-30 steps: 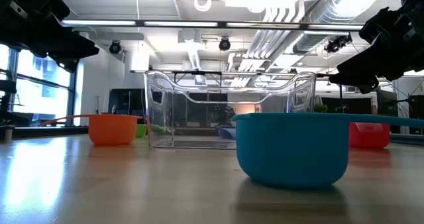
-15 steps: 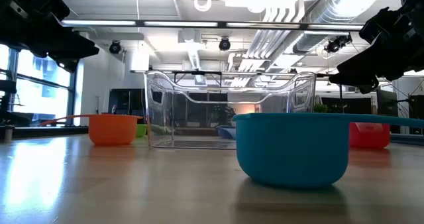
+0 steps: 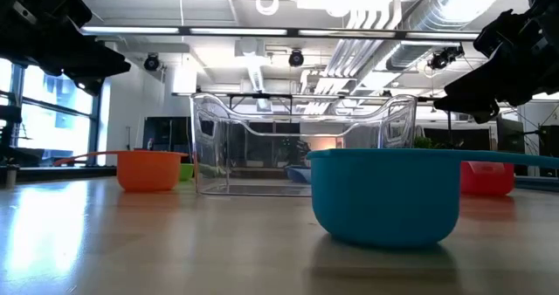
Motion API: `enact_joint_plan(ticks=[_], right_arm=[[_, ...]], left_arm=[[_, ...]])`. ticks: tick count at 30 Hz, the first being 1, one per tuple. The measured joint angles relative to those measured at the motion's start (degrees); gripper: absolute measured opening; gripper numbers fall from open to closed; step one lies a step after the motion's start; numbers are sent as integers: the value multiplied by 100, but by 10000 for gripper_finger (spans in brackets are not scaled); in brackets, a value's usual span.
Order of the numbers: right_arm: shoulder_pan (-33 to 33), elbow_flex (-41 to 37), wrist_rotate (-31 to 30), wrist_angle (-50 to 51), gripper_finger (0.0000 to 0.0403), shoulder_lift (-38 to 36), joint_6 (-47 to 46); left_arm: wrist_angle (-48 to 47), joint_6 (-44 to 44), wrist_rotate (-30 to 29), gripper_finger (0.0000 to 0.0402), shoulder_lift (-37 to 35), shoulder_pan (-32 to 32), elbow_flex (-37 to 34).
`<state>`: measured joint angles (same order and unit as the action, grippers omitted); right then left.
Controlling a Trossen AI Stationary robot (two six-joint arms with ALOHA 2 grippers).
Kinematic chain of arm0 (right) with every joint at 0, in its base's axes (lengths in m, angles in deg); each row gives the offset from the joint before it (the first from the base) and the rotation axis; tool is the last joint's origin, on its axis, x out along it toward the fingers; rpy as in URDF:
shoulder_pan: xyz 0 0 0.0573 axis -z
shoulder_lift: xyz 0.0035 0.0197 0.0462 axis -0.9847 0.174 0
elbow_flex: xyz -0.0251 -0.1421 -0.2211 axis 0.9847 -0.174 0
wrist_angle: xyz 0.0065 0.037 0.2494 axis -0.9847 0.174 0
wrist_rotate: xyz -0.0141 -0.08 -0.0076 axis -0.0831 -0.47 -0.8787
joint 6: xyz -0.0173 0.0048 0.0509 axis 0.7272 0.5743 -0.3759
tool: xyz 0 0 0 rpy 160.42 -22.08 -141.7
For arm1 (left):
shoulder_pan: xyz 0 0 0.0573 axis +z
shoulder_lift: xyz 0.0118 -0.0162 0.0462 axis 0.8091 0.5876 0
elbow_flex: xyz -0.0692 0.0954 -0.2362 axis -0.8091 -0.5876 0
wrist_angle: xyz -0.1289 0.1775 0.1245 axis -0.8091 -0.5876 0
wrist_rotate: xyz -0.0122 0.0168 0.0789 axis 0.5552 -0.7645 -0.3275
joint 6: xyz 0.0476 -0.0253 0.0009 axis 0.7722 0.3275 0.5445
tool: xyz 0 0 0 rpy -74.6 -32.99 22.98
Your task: Nest measuring cups in basket
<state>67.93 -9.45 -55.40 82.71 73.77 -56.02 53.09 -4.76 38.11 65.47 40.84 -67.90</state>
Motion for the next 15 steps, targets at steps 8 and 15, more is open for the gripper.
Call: enact_joint_plan(ticks=[8,15], right_arm=[[0,1,0,2,201,0,0],[2,2,0,2,201,2,0]], left_arm=[[0,0,2,74,1,0,0],[9,77,-17,74,0,0,-1]])
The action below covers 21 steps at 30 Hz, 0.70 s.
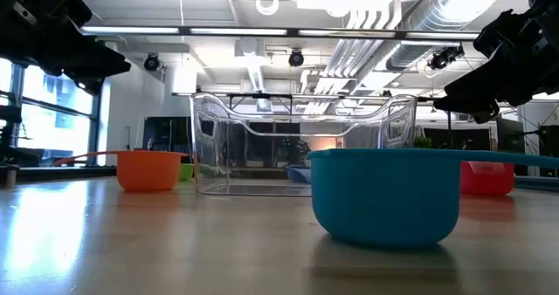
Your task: Nest measuring cups in basket
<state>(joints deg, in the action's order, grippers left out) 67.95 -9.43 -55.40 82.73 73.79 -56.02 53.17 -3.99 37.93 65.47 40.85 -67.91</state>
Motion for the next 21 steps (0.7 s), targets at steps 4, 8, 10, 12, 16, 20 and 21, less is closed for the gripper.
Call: enact_joint_plan(ticks=[4,8,10,12,16,20,21], right_arm=[[-1,0,0,0,201,-1,0],[-1,0,0,-1,201,0,0],[-2,-2,0,1,201,-2,0],[-2,-1,0,0,201,-1,0],[0,-2,-1,-2,201,-1,3],[0,-2,-4,-2,201,-2,312],[-2,-2,-4,1,201,-2,358]], left_arm=[[0,123,-63,74,1,2,0],[0,122,-62,74,2,2,2],[0,122,-64,74,2,2,2],[0,119,-64,74,1,2,0],[28,59,-64,74,0,2,0],[28,-296,-68,74,0,2,0],[26,-379,-68,74,1,2,1]])
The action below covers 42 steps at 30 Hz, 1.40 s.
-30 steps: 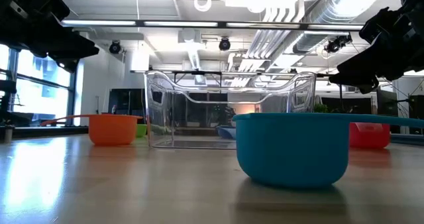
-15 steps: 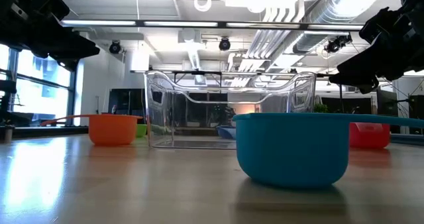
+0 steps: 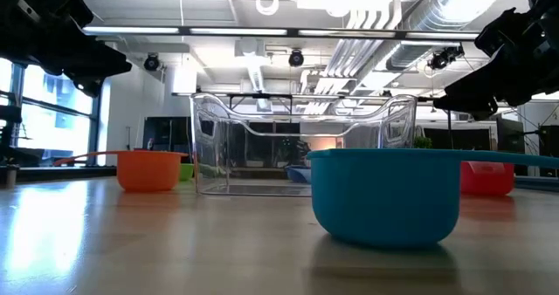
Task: Nest measuring cups in basket
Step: Move the red measuring cup to the bottom center of the table
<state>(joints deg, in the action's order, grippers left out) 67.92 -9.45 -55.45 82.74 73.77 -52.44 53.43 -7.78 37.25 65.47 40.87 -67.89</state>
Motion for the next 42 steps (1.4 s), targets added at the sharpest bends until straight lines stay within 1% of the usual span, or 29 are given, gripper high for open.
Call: enact_joint_plan(ticks=[4,13,16,20,23,26,29,32,36,42], right_arm=[[1,0,0,-2,201,0,-36],[1,0,2,-2,201,0,-62],[0,0,1,-23,201,0,-276],[2,0,0,-33,201,0,-952],[2,0,2,-37,201,0,-1274],[1,0,-3,-39,201,0,-1252],[0,0,-14,-41,201,0,-1082],[1,0,-247,-71,201,2,-1131],[2,-2,-481,-497,201,0,-1138],[4,0,-873,-1651,201,0,-1112]], left_arm=[[-2,-255,-4,74,1,0,-1],[-4,-257,-4,74,-1,0,-1],[-2,-258,-7,74,1,0,-1],[-2,-378,-233,74,0,0,-1],[-2,-513,-469,74,1,0,-1],[-3,-561,-611,74,1,0,-1],[-2,-568,-620,74,0,0,-1],[-2,-574,-627,74,-1,0,-1],[-2,-568,-628,74,-1,0,0],[-2,-554,-847,74,-1,0,0]])
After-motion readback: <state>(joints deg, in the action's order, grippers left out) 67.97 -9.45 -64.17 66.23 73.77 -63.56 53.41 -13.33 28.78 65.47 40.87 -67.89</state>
